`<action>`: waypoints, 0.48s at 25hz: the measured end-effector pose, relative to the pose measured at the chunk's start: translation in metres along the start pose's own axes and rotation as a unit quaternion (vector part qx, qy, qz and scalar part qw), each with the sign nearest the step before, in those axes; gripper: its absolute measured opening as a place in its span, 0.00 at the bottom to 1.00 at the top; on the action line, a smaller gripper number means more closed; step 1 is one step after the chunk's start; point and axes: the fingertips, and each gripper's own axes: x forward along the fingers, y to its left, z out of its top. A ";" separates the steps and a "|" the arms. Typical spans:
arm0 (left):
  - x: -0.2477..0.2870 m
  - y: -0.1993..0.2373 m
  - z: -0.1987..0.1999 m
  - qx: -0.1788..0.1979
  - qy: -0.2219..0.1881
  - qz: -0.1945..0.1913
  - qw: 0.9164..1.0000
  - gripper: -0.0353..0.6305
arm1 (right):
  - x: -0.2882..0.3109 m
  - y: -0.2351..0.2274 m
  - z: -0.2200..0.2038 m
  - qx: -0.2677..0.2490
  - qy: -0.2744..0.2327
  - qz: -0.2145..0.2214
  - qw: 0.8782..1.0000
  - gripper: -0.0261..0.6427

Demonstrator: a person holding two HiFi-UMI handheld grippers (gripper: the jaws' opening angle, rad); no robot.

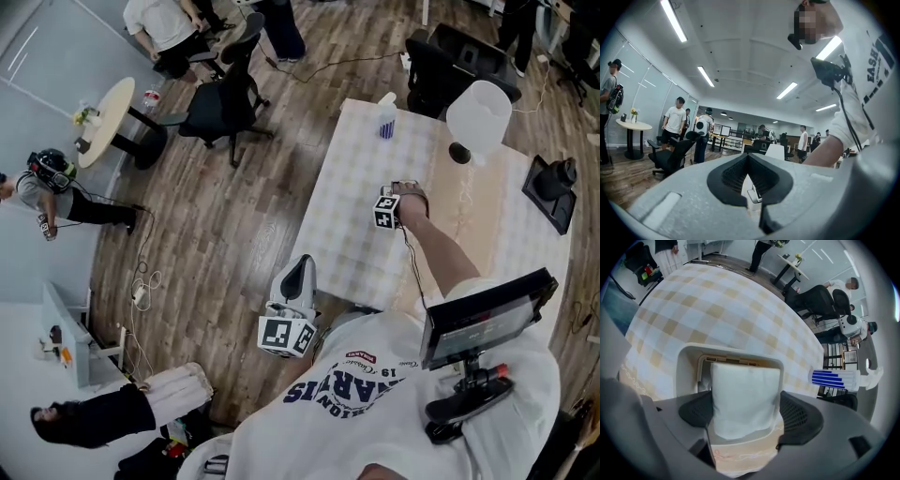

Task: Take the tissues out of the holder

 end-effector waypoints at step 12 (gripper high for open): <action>0.002 -0.004 -0.004 0.001 0.005 -0.004 1.000 0.06 | -0.002 0.002 -0.001 0.003 0.000 -0.005 1.000 0.68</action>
